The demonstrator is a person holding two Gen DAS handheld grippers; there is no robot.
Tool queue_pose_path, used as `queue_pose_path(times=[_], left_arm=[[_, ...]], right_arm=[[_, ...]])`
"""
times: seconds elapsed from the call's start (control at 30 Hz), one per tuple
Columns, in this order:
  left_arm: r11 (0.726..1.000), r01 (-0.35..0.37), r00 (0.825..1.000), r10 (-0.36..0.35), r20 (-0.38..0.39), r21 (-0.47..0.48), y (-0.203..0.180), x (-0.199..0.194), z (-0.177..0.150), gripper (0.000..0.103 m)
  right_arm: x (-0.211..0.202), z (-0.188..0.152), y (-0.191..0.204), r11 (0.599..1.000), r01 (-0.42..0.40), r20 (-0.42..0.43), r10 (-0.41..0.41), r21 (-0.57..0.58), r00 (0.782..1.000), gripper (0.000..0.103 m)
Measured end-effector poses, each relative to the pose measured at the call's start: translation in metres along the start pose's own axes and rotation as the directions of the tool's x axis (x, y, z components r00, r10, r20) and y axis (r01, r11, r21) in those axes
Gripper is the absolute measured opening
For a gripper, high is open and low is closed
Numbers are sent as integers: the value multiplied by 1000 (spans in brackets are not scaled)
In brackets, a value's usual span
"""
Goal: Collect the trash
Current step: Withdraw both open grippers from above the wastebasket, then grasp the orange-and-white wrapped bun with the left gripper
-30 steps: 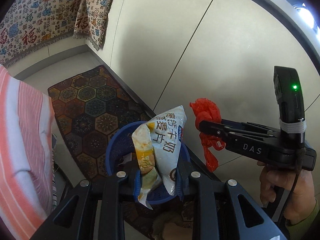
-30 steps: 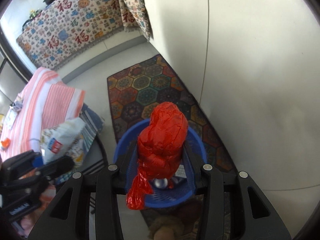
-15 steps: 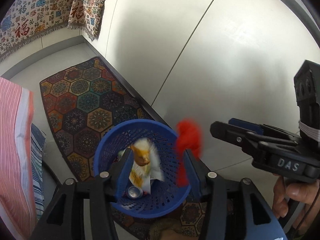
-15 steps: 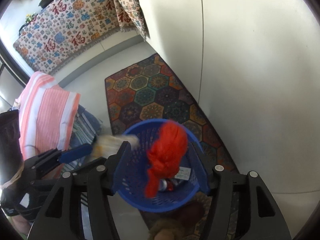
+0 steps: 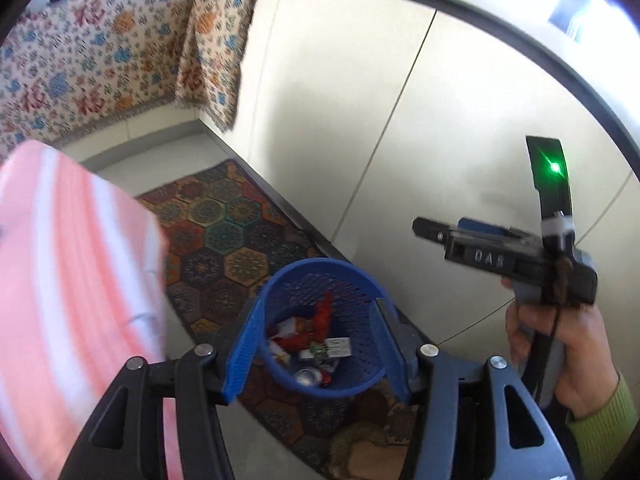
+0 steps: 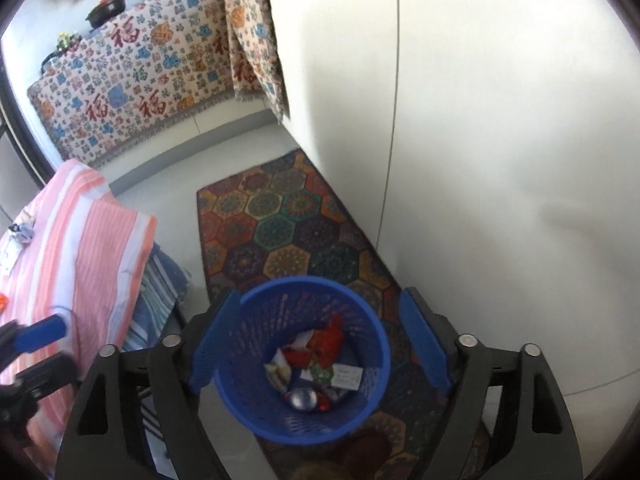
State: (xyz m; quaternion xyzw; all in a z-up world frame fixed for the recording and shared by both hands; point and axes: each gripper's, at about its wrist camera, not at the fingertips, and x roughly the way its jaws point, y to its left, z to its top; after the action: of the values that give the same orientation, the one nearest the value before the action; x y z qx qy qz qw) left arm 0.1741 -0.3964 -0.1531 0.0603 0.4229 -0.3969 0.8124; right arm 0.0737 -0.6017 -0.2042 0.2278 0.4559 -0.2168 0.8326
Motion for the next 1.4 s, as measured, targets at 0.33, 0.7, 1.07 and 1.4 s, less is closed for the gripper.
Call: queue_pose_path(times=[0.33, 0.7, 1.07, 1.4], left_arm=[[967, -250, 967, 252, 40, -51, 98, -124, -83, 63], [891, -425, 904, 426, -32, -161, 241, -199, -159, 63], [942, -331, 943, 329, -45, -57, 306, -192, -145, 77], [971, -180, 979, 193, -67, 159, 330, -143, -87, 86]], right_arm=[[-47, -36, 148, 947, -210, 85, 236, -242, 968, 93], [-35, -82, 346, 808, -403, -171, 365, -430, 915, 95], [-4, -101, 385, 793, -368, -183, 320, -486, 930, 102], [-4, -100, 386, 795, -356, -173, 312, -491, 934, 102]])
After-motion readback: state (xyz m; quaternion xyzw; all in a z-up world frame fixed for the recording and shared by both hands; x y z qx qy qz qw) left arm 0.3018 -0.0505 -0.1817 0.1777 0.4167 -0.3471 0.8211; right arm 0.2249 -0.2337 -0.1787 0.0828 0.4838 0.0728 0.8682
